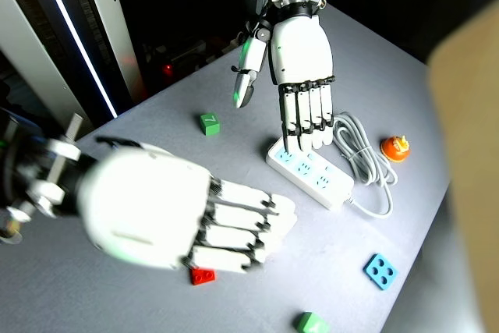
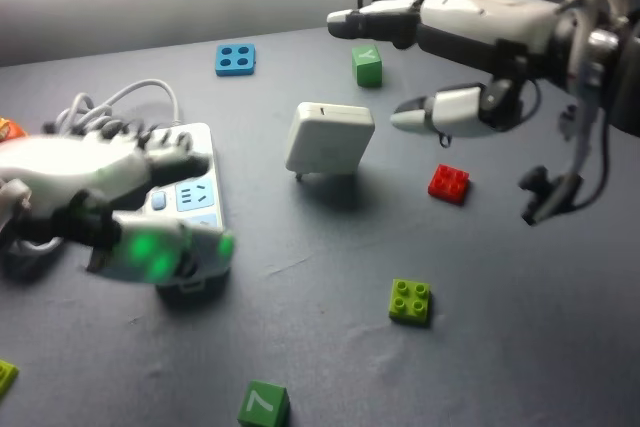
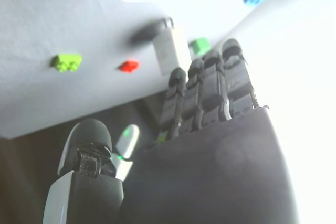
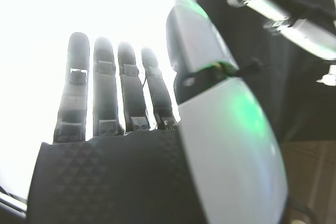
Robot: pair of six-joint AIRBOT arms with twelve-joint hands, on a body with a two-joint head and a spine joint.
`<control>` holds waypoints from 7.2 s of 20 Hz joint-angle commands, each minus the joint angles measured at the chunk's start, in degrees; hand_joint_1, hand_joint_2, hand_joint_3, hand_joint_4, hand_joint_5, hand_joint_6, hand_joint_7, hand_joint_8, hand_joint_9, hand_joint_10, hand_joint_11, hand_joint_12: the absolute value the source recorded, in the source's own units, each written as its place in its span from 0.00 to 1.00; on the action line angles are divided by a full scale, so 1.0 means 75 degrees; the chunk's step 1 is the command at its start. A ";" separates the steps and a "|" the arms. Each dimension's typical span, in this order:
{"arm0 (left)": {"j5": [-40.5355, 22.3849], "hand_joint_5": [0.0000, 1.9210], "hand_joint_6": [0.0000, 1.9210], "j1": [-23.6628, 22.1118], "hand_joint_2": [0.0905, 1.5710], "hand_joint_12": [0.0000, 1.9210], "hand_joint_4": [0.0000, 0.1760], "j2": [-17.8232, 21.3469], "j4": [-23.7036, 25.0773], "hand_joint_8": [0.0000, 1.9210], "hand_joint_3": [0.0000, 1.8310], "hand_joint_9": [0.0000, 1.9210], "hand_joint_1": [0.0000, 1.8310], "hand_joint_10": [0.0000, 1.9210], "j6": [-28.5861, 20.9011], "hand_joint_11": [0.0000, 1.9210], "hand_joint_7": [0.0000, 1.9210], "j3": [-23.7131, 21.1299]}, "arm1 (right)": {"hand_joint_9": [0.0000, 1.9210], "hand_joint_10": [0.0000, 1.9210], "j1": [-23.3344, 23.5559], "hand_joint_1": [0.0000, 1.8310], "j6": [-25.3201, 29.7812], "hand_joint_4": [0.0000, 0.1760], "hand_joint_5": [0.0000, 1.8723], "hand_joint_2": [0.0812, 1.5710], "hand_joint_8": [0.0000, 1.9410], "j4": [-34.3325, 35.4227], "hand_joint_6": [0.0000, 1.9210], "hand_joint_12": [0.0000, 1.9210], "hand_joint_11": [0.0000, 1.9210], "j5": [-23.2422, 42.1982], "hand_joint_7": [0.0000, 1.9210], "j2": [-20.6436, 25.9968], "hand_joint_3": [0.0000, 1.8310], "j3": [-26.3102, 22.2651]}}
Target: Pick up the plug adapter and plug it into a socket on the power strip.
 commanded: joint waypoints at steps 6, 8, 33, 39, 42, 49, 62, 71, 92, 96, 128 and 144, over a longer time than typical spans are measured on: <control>-0.0587 0.00 0.00 0.0649 0.78 0.00 0.00 0.0013 0.0068 0.00 0.00 0.00 0.00 0.00 -0.0520 0.00 0.00 -0.0272 | 0.06 0.00 0.0233 0.71 0.0455 0.00 0.05 0.80 0.00 -0.0024 0.00 0.21 0.00 -0.0002 0.04 -0.0774 0.00 0.0828; -0.0625 0.00 0.00 0.0686 0.77 0.00 0.00 -0.0095 0.0068 0.00 0.00 0.00 0.00 0.00 -0.0562 0.00 0.00 -0.0264 | 0.04 0.00 0.0293 0.70 0.0580 0.00 0.03 0.80 0.00 -0.0018 0.00 0.18 0.00 -0.0172 0.03 -0.0967 0.00 0.1025; -0.0920 0.02 0.01 0.0815 0.78 0.00 0.00 -0.1067 0.0068 0.00 0.00 0.00 0.00 0.00 -0.1097 0.00 0.00 0.0161 | 0.03 0.00 0.0173 0.69 0.0697 0.00 0.01 0.79 0.00 -0.0021 0.00 0.18 0.00 -0.1377 0.02 -0.2056 0.00 0.2541; -0.0847 0.02 0.00 0.0903 0.78 0.00 0.00 -0.1027 0.0068 0.00 0.00 0.00 0.00 0.00 -0.1097 0.00 0.00 0.0122 | 0.06 0.00 0.0075 0.70 0.0687 0.00 0.04 0.76 0.01 -0.0024 0.00 0.26 0.00 -0.1446 0.04 -0.2299 0.00 0.2858; -0.0846 0.01 0.00 0.0899 0.77 0.00 0.00 -0.1012 0.0068 0.00 0.00 0.00 0.00 0.00 -0.1098 0.00 0.00 0.0132 | 0.05 0.00 0.0009 0.71 0.0678 0.00 0.03 0.77 0.00 -0.0032 0.00 0.23 0.00 -0.1509 0.04 -0.2392 0.00 0.2996; -0.0844 0.00 0.00 0.0871 0.77 0.00 0.00 -0.1004 0.0069 0.00 0.00 0.00 0.00 0.00 -0.1098 0.00 0.00 0.0167 | 0.06 0.00 -0.0022 0.70 0.0679 0.00 0.03 0.78 0.00 -0.0160 0.00 0.28 0.00 -0.1491 0.05 -0.2589 0.00 0.3119; -0.0830 0.01 0.00 0.0758 0.78 0.00 0.00 -0.1005 0.0069 0.00 0.00 0.00 0.00 0.00 -0.1096 0.00 0.00 0.0231 | 0.07 0.00 -0.0098 0.70 0.0657 0.00 0.04 0.78 0.00 -0.0182 0.00 0.27 0.00 -0.1418 0.06 -0.2931 0.00 0.3472; -0.0831 0.00 0.00 0.0734 0.78 0.00 0.00 -0.1008 0.0071 0.00 0.00 0.00 0.00 0.00 -0.1096 0.00 0.00 0.0239 | 0.08 0.00 -0.0110 0.70 0.0658 0.00 0.04 0.78 0.00 -0.0183 0.00 0.28 0.00 -0.1417 0.07 -0.3054 0.00 0.3602; -0.0810 0.00 0.00 0.0656 0.79 0.00 0.00 -0.1000 0.0069 0.00 0.00 0.00 0.00 0.00 -0.1097 0.00 0.00 0.0273 | 0.49 0.65 -0.0108 0.68 0.0652 0.00 0.39 0.75 0.68 -0.0255 0.58 0.82 0.45 -0.1068 0.48 -0.3035 0.00 0.3634; -0.0810 0.01 0.00 0.0611 0.79 0.00 0.00 -0.1000 0.0069 0.00 0.00 0.00 0.00 0.00 -0.1097 0.00 0.00 0.0304 | 0.49 0.66 -0.0043 0.68 0.0642 0.00 0.47 0.73 0.69 -0.0506 0.48 0.77 0.49 -0.0749 0.48 -0.2884 0.00 0.3586; -0.0604 0.01 0.00 0.0939 0.79 0.00 0.00 -0.0922 0.0063 0.00 0.00 0.00 0.00 0.00 -0.1100 0.00 0.00 0.0108 | 0.45 0.70 0.1161 0.68 -0.0322 0.00 0.46 0.74 0.73 -0.0099 0.49 0.79 0.45 -0.1309 0.45 -0.5170 0.00 0.5680; -0.0603 0.02 0.00 0.0983 0.79 0.00 0.00 -0.0929 0.0063 0.00 0.00 0.01 0.00 0.00 -0.1101 0.00 0.01 0.0086 | 0.48 0.75 0.0898 0.75 -0.0294 0.00 0.45 0.72 0.63 0.0381 0.44 0.77 0.46 -0.1432 0.46 -0.5731 0.00 0.5980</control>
